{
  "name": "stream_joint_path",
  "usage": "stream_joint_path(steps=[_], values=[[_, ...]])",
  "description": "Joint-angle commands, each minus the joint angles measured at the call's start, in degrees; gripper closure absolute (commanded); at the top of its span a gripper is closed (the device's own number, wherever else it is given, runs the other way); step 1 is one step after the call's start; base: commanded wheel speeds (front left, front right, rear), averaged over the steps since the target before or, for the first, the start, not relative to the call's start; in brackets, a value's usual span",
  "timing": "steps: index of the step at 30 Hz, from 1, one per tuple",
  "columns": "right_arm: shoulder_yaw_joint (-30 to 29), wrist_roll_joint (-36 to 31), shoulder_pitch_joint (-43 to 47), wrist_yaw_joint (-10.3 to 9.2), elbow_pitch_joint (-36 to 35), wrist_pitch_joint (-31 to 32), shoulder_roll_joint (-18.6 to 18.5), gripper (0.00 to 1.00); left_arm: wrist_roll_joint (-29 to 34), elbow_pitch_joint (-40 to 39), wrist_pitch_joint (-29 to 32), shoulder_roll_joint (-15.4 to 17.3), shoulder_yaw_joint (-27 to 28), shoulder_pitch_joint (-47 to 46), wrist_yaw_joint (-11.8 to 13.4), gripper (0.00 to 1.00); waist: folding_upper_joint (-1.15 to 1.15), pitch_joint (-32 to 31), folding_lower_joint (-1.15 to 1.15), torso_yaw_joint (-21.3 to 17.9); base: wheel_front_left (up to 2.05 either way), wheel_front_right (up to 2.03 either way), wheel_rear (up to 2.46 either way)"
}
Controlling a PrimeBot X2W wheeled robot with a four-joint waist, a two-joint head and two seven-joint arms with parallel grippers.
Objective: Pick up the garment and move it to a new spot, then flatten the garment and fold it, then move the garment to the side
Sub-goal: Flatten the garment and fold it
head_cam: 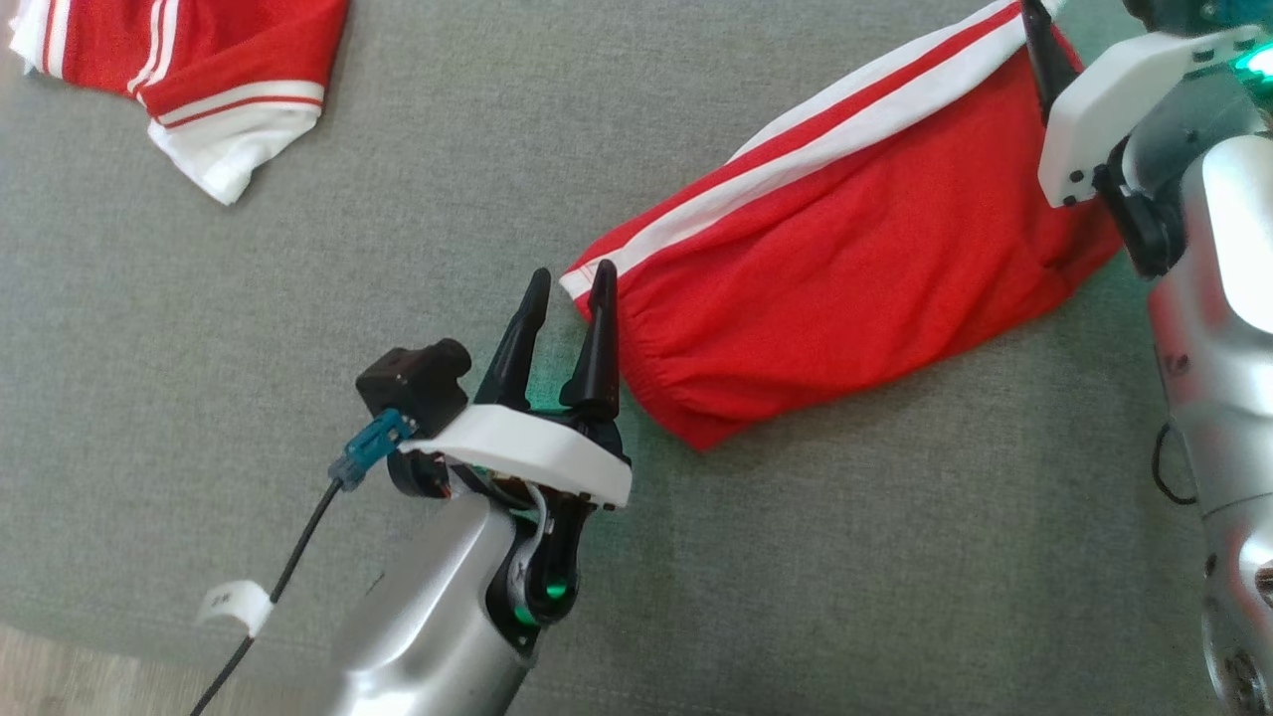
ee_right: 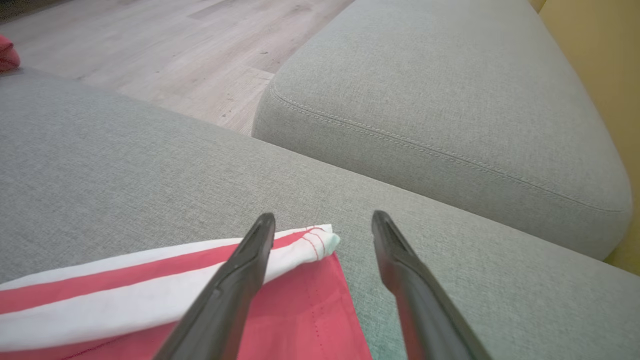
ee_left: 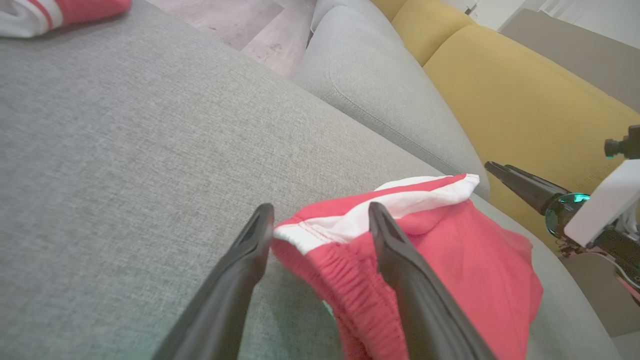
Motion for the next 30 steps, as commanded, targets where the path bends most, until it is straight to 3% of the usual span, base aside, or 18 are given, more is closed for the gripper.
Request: stream_joint_path(steps=[1, 9, 21, 28, 29, 30], values=[[0.73, 0.51, -1.75, -0.04, -1.39, -0.86, 0.91, 0.0, 0.23, -1.59, -0.67, 0.33, 1.1, -0.95, 0.21, 0.0, 0.0, -0.38, 0.0, -0.22, 0.0, 0.0, 0.0], [2.46, 3.65, -0.64, -0.04, 1.64, -2.62, -1.26, 0.0, 2.43, -5.51, -2.57, 5.15, 1.95, 2.67, 1.59, 0.0, 0.0, -3.71, 0.0, -1.11, 0.0, 0.0, 0.0], [5.09, 10.68, 5.69, -0.04, 4.88, 3.8, -6.43, 0.0, 4.6, -15.16, -4.68, 14.47, 8.38, 10.4, 7.16, 0.0, 0.0, -5.06, 0.0, 1.15, 0.0, 0.0, 0.0], [5.49, 13.85, 6.67, -0.04, 6.8, 9.17, -7.12, 0.0, 4.38, -17.26, -5.15, 15.91, 10.54, 12.41, 8.49, 0.0, 0.0, -4.46, 0.0, 2.69, 0.0, 0.0, 0.0], [5.71, 14.64, 6.91, -0.04, 7.14, 10.59, -7.01, 0.11, 4.34, -17.43, -5.19, 15.9, 10.57, 12.63, 8.56, 0.0, 0.0, -4.52, 0.0, 2.8, 0.0, 0.0, 0.0], [5.73, 15.54, 7.13, -0.04, 7.42, 12.04, -6.9, 0.54, 4.33, -17.55, -5.21, 15.88, 10.54, 12.82, 8.6, 0.0, 0.0, -4.61, 0.0, 2.88, 0.0, 0.0, 0.0]])
